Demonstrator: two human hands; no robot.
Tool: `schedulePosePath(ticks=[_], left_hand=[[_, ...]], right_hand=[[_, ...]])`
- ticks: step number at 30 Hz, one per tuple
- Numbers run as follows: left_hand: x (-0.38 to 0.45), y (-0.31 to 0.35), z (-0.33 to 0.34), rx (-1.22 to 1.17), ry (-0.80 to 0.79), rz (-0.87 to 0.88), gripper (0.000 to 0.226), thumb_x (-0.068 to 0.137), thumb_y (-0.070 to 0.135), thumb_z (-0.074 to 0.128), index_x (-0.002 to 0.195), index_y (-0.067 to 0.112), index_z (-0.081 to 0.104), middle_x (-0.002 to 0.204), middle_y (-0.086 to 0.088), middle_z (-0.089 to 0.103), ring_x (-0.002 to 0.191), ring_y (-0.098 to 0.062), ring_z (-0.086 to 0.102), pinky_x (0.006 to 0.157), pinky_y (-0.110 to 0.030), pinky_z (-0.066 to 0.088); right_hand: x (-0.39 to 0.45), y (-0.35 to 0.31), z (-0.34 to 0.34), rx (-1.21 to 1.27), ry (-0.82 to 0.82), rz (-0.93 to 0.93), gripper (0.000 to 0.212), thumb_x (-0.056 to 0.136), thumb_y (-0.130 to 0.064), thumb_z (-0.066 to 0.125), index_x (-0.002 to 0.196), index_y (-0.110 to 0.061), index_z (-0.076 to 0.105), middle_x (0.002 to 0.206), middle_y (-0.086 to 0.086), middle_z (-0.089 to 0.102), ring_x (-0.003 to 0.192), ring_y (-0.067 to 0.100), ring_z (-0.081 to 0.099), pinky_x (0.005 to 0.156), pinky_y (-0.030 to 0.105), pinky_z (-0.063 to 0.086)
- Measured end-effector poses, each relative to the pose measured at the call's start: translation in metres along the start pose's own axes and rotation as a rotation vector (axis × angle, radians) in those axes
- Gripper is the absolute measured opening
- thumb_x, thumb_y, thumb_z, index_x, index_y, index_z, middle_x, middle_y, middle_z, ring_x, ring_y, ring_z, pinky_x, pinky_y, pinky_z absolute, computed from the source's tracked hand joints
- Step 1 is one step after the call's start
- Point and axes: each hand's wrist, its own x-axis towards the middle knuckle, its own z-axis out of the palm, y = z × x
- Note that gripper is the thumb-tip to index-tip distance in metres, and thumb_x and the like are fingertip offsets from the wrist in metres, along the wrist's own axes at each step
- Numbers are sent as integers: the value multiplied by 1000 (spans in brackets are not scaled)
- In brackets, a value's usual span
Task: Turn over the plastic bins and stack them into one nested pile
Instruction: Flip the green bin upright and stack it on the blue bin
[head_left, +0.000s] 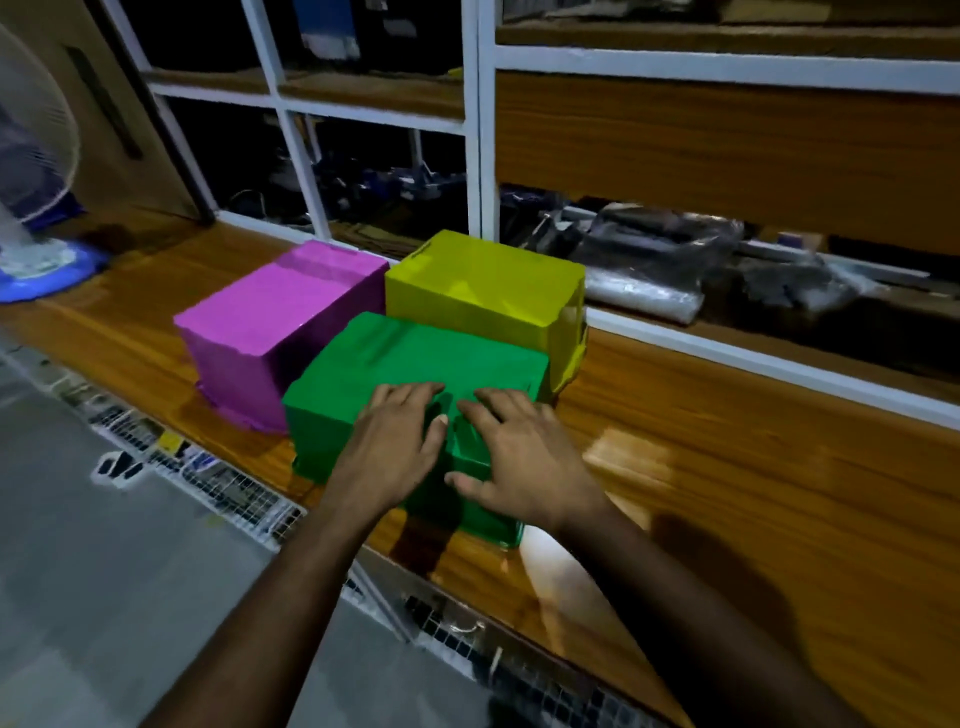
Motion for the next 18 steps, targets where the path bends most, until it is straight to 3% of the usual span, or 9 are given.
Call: schedulePosePath(ticks=[7,12,18], left_hand=[[29,-14,4,50,-83,140,52,87,48,41,130,24,58,137,-1,56,125,-25,43,98,-43,35],[50,9,14,45,-104,237,53,83,51,42,128,28,61,141,-5,53,131,-28,41,104,-45,35],[50,64,34,78,-306,374,61,82,60,36,141,46,44,157,1,35,142,-24,29,108,-39,26]], right_hand=[[-15,6,8,42,18,128,77,76,-53,67,140,-18,44,138,2,51,121,25,42,103,38,37],[-75,44,-10,27,36,245,80,70,-44,76,139,-22,42,140,-2,48,126,19,41,107,35,35],[-154,116,-50,127,-25,414,66,70,-22,82,128,-26,50,134,-2,54,125,18,49,103,31,44]])
